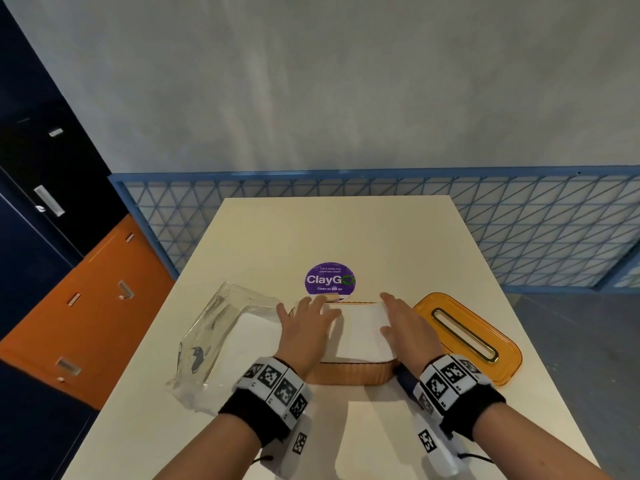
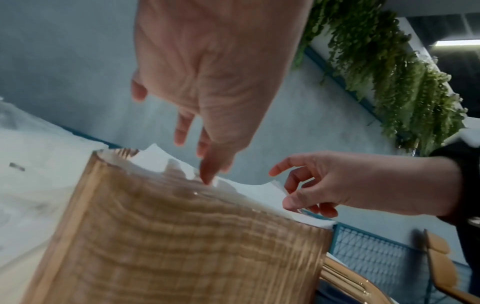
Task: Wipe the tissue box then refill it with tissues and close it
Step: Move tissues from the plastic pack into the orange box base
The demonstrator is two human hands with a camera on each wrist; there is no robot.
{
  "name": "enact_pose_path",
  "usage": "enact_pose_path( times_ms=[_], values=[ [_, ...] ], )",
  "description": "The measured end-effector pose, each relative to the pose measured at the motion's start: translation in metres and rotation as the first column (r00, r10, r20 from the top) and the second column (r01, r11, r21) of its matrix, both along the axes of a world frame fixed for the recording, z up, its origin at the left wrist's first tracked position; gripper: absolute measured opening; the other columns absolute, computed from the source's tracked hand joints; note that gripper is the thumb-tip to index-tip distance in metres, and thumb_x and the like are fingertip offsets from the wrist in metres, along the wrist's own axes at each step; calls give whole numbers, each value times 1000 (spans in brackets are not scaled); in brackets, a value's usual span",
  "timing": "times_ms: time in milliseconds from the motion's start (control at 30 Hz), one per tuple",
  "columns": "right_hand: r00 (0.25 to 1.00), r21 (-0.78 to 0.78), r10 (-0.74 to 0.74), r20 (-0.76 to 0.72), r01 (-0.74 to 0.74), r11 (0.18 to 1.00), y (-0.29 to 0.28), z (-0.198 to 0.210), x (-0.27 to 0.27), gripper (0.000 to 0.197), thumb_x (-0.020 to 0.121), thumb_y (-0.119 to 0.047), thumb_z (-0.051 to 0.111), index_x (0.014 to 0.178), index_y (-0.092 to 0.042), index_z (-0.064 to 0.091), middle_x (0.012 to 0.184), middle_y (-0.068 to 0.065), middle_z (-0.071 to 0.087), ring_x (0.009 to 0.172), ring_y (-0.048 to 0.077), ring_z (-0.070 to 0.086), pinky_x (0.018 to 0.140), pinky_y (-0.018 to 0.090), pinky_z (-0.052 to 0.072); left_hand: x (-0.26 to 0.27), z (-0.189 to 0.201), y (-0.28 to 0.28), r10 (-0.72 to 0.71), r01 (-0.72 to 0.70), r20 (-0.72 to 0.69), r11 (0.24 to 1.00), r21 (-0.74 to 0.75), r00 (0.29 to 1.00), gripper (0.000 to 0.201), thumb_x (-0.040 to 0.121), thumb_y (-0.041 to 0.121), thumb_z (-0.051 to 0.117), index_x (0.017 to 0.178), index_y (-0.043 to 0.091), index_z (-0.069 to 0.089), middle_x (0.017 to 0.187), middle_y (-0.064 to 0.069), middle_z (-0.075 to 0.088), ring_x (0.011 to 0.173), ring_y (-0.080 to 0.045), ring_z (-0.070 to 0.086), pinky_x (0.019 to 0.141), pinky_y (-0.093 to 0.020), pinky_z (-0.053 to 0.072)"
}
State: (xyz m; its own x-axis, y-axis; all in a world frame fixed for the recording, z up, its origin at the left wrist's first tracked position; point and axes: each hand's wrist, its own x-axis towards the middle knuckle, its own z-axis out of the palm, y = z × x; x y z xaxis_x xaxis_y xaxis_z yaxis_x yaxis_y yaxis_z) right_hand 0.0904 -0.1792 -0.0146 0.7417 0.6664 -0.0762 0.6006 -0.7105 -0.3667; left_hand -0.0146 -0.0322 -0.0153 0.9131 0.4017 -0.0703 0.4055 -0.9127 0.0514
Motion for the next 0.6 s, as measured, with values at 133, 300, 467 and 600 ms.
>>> enact_pose_path(
  times_ms=[133,300,467,600],
  values=[
    [967,-86,236,98,-228,970,0,5,2,61,89,-31,57,143,-31,28,147,-1,30,131,22,33,103,38,37,-1,5,15,-130,107,-168,985,-137,977,47,96,27,49,139,40,36,151,6,29,141,-17,26,109,-64,9],
    [876,-389,483,1,-445,807,4,6,5,58,92,-35,52,143,-41,26,159,-7,9,148,18,2,113,62,2,-1,8,29,-175,132,-339,980,-147,924,64,91,29,58,143,46,24,153,5,24,141,-19,28,108,-66,10],
    [868,-515,456,-198,-488,705,11,11,24,69,91,-32,55,144,-48,13,160,-8,1,148,17,5,112,66,-2,-5,1,36,-156,105,-380,983,-152,912,72,93,16,56,144,48,18,150,-1,29,135,-25,39,108,-63,15],
    [853,-547,472,-222,-510,664,17,11,26,72,92,-30,54,145,-46,9,160,-7,4,147,20,9,113,63,-2,-4,-4,33,-147,117,-384,988,-99,911,73,94,12,52,145,47,14,145,-3,33,130,-26,43,107,-63,17]
  ],
)
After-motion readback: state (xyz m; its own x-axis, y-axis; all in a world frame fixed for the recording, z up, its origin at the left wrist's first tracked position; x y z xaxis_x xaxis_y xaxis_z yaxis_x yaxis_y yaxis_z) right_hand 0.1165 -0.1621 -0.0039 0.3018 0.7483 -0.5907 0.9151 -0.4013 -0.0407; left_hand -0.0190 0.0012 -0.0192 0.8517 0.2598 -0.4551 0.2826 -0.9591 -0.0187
